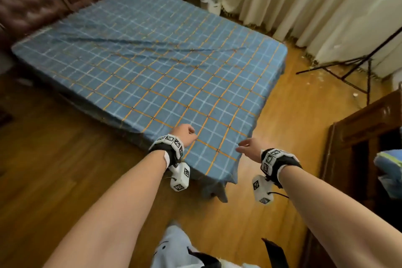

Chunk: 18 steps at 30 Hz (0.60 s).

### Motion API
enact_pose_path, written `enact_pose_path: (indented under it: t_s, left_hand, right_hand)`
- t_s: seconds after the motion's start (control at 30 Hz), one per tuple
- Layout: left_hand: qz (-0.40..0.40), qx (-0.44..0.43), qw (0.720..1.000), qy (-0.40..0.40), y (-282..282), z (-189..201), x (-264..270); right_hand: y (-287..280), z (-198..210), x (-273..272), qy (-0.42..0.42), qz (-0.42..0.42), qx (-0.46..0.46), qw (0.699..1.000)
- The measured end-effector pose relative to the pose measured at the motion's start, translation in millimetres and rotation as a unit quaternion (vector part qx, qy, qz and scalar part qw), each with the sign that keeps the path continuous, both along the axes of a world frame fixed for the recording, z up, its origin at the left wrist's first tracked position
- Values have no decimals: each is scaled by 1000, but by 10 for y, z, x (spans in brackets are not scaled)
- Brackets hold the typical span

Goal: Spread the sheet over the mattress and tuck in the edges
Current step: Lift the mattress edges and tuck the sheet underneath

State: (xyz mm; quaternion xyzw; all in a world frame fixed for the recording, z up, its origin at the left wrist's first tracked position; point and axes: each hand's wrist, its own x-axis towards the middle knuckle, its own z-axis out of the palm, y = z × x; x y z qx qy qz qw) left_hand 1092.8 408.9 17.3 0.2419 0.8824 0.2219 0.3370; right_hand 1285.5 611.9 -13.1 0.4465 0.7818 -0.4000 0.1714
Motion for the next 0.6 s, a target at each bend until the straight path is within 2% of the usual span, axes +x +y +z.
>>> enact_pose_path:
  t_s: [0.13, 0.27, 0.4, 0.5, 0.6]
  left_hand:
    - [74, -31, 996, -29, -243, -359, 67]
    - [128, -47, 989, -60, -196, -957, 105]
    - [170, -61, 977, -113, 25, -1855, 329]
    - [214, -79, 958, -175, 231, -2701, 566]
    - [300, -85, 921, -233, 414, -3646, 930]
  right_hand:
    - [-125, -115, -11, -54, 35, -5, 998]
    - [-63, -645, -35, -86, 38, -2, 996]
    - [108, -1700, -55, -118, 30, -24, 992]
    - [358, -2845, -17, -141, 18, -35, 989]
    - [641, -4052, 158, -149, -33, -77, 985]
